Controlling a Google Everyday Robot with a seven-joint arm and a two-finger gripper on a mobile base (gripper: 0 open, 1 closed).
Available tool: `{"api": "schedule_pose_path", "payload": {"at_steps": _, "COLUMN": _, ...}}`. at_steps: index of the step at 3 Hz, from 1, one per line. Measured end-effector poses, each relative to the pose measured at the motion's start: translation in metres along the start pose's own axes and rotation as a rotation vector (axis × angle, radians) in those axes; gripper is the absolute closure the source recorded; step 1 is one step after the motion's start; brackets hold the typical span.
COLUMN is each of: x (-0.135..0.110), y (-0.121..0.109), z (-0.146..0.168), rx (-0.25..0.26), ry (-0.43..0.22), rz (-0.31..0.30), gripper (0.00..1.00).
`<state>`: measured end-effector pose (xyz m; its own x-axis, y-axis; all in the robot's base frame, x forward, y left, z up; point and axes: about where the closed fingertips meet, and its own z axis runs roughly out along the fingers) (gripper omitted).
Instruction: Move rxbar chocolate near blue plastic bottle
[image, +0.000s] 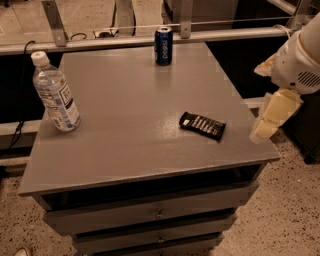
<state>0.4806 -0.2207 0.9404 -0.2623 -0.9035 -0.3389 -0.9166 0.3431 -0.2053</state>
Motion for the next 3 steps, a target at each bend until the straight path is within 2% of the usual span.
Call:
{"api": "schedule_pose_path", "payload": {"at_steps": 1, "x": 0.003, "y": -0.017, "z": 0.047, "rx": -0.036, "ry": -0.059, "rz": 0.074, "gripper": 0.00}}
{"api": "schedule_pose_path", "payload": {"at_steps": 3, "x": -0.013, "y": -0.023, "z": 0.109, "rx": -0.106, "ry": -0.145, "rz": 0.181, "gripper": 0.00}}
